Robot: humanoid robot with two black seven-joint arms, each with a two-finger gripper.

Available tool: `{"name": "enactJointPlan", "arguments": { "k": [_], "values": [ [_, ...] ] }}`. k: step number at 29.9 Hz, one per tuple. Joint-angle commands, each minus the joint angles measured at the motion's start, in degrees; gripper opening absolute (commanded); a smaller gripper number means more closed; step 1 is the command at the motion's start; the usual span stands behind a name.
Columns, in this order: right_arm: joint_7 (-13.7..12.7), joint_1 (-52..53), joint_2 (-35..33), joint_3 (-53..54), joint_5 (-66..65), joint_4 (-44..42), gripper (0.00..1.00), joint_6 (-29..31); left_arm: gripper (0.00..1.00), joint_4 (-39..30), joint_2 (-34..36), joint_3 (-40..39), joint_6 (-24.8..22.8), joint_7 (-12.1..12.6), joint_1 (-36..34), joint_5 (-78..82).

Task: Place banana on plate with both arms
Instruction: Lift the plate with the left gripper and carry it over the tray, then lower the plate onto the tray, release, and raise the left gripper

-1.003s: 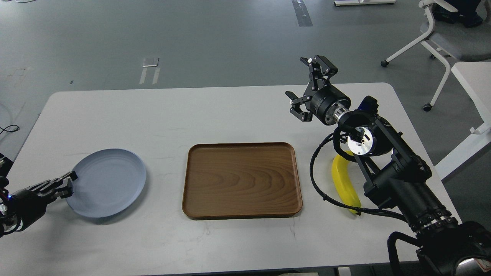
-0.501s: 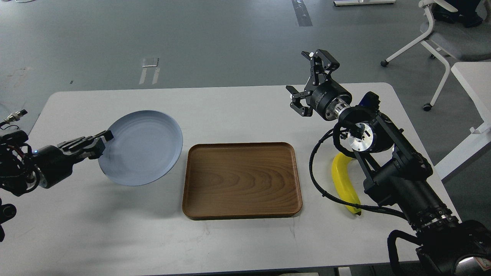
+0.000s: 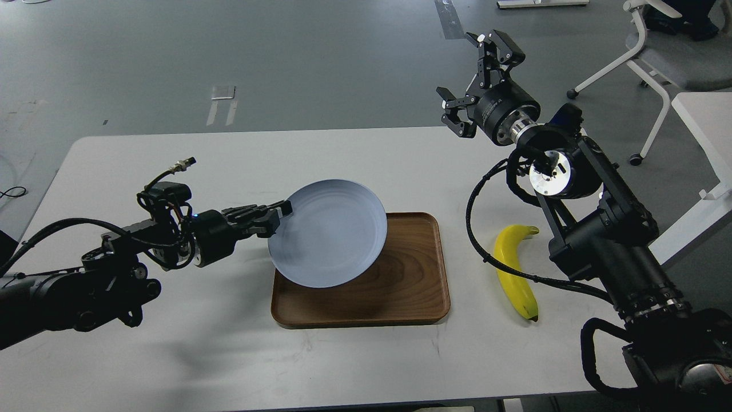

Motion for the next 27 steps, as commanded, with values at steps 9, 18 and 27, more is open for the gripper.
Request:
{"name": "enactJointPlan", "arguments": {
  "k": [9,18,27],
  "values": [
    [0.1,0.0,-0.8,0.9,0.2,-0.2,1.0,0.0,0.0,9.2,-10.7,6.3,0.5,0.0,-2.2,-0.1],
    [0.1,-0.1,-1.4,1.2,0.3,-0.3,1.0,0.0,0.0,14.3,-12.7,9.6,0.8,0.0,-3.4,0.8],
    [0.1,-0.1,-1.4,1.5,0.2,-0.4,1.0,0.0,0.57,13.1,-12.7,9.8,2.1,0.0,-4.2,0.4]
  ]
}}
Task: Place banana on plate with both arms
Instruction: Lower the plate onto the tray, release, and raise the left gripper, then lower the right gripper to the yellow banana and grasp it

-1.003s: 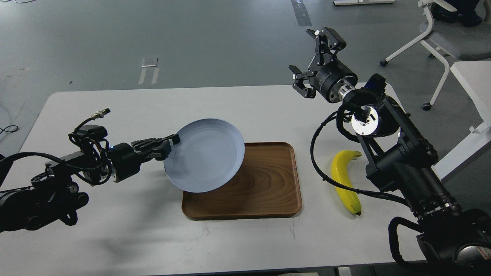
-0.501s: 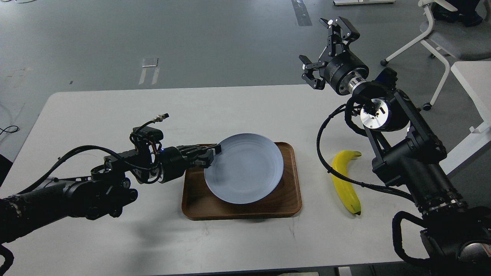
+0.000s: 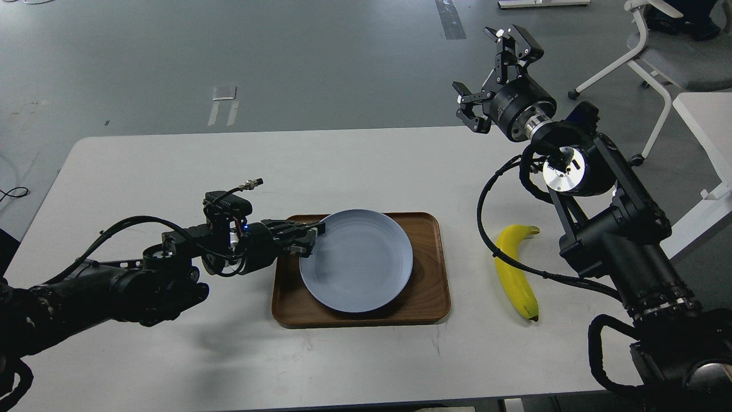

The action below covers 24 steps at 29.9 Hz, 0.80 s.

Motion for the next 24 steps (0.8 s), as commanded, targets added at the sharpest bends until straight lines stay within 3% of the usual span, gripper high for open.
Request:
{"name": "enactJointPlan", "arguments": {
  "k": [1,5,7,8,13,15,19,23,24],
  "values": [
    [0.0,0.1,-0.1,-0.1,-0.1,0.0,1.0,0.0,0.59,-2.0,0.1,-0.2,0.1,0.0,-1.1,-0.7],
    [0.0,0.1,0.0,0.0,-0.1,0.0,1.0,0.0,0.76,-2.9,0.1,-0.7,0.2,0.0,-1.3,-0.9],
    [0.0,0.1,-0.1,-0.1,-0.1,0.1,1.0,0.0,0.93,-2.9,0.3,-1.0,0.7,0.0,-1.4,-1.4],
    [0.0,0.1,-0.2,-0.1,-0.2,0.1,1.0,0.0,0.97,-2.9,0.5,-1.2,1.1,0.0,-1.4,-2.1],
    [-0.1,0.1,-4.9,-2.6,-0.4,0.6,1.0,0.4,0.98,-2.9,1.8,-7.1,2.4,0.0,-4.7,-14.7],
    [0.0,0.1,-9.3,-8.1,-1.3,1.9,1.0,0.6,0.98,-2.9,3.2,-12.0,1.9,0.0,-6.7,-26.2],
    [0.1,0.1,-17.5,-16.9,-7.6,7.6,1.0,0.7,0.98,-1.2,3.7,-13.9,-0.8,0.0,-12.2,-38.9],
    [3.8,-0.9,-28.4,-27.0,-22.5,18.2,1.0,0.6,0.98,5.7,1.6,-15.0,-3.3,5.6,-14.9,-43.6],
    [4.4,-1.3,-29.8,-28.8,-24.0,19.7,1.0,0.5,0.98,5.9,1.2,-15.8,-3.7,6.0,-14.9,-44.1]
  ]
}}
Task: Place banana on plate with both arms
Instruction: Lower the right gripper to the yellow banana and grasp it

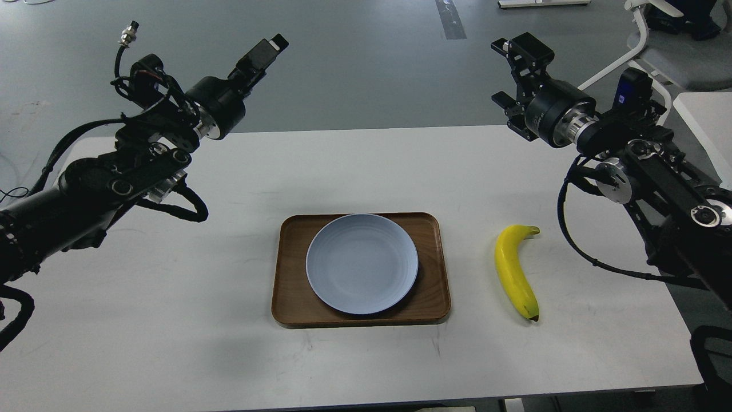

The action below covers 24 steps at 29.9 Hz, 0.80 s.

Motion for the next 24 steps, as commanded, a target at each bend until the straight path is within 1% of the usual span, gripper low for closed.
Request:
{"name": "enactJointPlan", "arguments": {
  "k": [1,2,3,4,5,7,8,9,11,12,13,14,17,21,24],
  "values": [
    [2.9,-1.3,-7.3,-7.2,-8.9,7.4,1.0,-0.2,0.98,2.8,-1.4,-2.3,-2.1,3.2,-0.9,-3.1],
    [3.1,-2.0,-9.6,-9.6,-11.5,10.5,1.0,-0.3,0.98,2.8,-1.5,-5.8,-4.3,3.6,-0.5,-6.5],
    [3.1,-2.9,-11.6,-11.6,-13.9,13.1,1.0,-0.5,0.98,2.7,-1.3,-10.1,-7.5,4.1,0.1,-11.2],
    [3.1,-3.3,-12.5,-12.4,-15.3,13.9,1.0,-0.6,0.98,2.7,-1.2,-11.6,-9.4,4.7,0.2,-13.5],
    [3.1,-4.2,-13.8,-13.6,-18.3,14.7,0.99,-1.5,0.98,2.7,-0.9,-14.4,-14.0,6.4,0.9,-17.4],
    [3.1,-5.5,-14.4,-14.5,-21.9,14.8,0.98,-3.2,0.98,2.7,-0.5,-16.2,-18.7,8.8,1.4,-20.6],
    [3.1,-6.5,-14.4,-15.2,-25.0,14.6,0.98,-5.7,0.98,2.7,0.4,-17.7,-22.3,11.3,1.5,-23.9],
    [3.1,-7.1,-14.4,-15.6,-26.3,14.5,0.98,-7.1,0.98,2.7,0.9,-18.4,-23.7,12.7,1.5,-25.6],
    [2.3,-9.9,-13.9,-16.9,-27.3,14.3,0.99,-10.5,0.98,2.6,1.3,-21.0,-26.8,18.5,1.9,-31.6],
    [1.9,-10.7,-13.9,-17.1,-27.4,14.3,0.99,-10.6,0.98,2.4,1.4,-21.4,-27.0,19.6,2.3,-32.7],
    [1.6,-11.7,-13.9,-17.2,-27.5,14.4,0.99,-10.5,0.98,2.3,1.4,-21.6,-27.1,20.3,2.9,-33.5],
    [0.4,-13.6,-13.9,-17.2,-27.8,14.5,1.0,-10.5,0.98,2.0,1.4,-21.9,-27.2,20.7,4.2,-34.2],
    [-2.5,-17.1,-13.9,-17.3,-28.1,14.7,1.0,-10.4,0.98,1.6,1.5,-22.0,-27.2,20.7,6.2,-34.2],
    [-2.7,-19.5,-13.7,-17.3,-28.1,14.9,1.0,-10.4,0.98,1.6,1.7,-22.0,-27.2,20.7,7.4,-34.0],
    [-3.2,-21.0,-12.1,-18.4,-28.3,14.9,1.0,-10.3,0.98,1.6,1.8,-22.0,-27.2,20.6,7.7,-34.0]
  ]
}}
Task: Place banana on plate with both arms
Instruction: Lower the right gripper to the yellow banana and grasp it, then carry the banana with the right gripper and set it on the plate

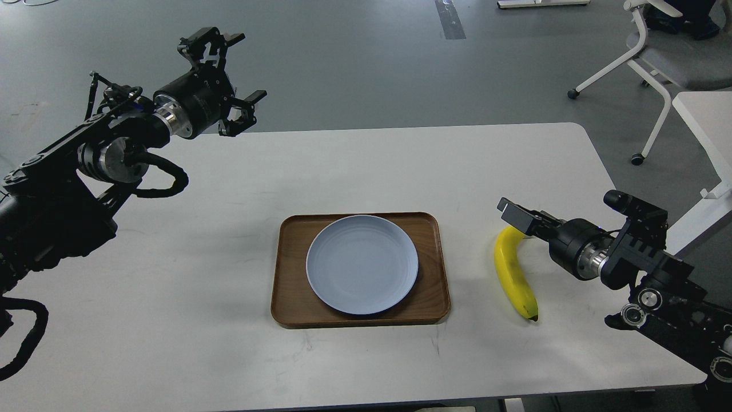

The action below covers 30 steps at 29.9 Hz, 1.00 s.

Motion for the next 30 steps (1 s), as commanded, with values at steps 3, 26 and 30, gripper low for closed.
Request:
{"name": "enactJointPlan", "arguments": {
  "k": [3,26,30],
  "values": [
    [-1.7,-1.4,2.5,-1.9,-0.2,-0.2,0.97,0.1,0.98,0.0,0.2,0.0,0.0,-0.1,0.6,0.0],
    [-10.7,0.9,5.4,-3.7,-1.5,0.7,0.0,0.9,0.98,0.0,0.1,0.2,0.9,-0.3,5.4,0.5],
    [-8.3,5.5,5.4,-4.1,-1.3,4.8,0.0,1.8,0.98,0.0,0.2,0.2,0.9,-0.3,5.5,0.5]
  ]
}}
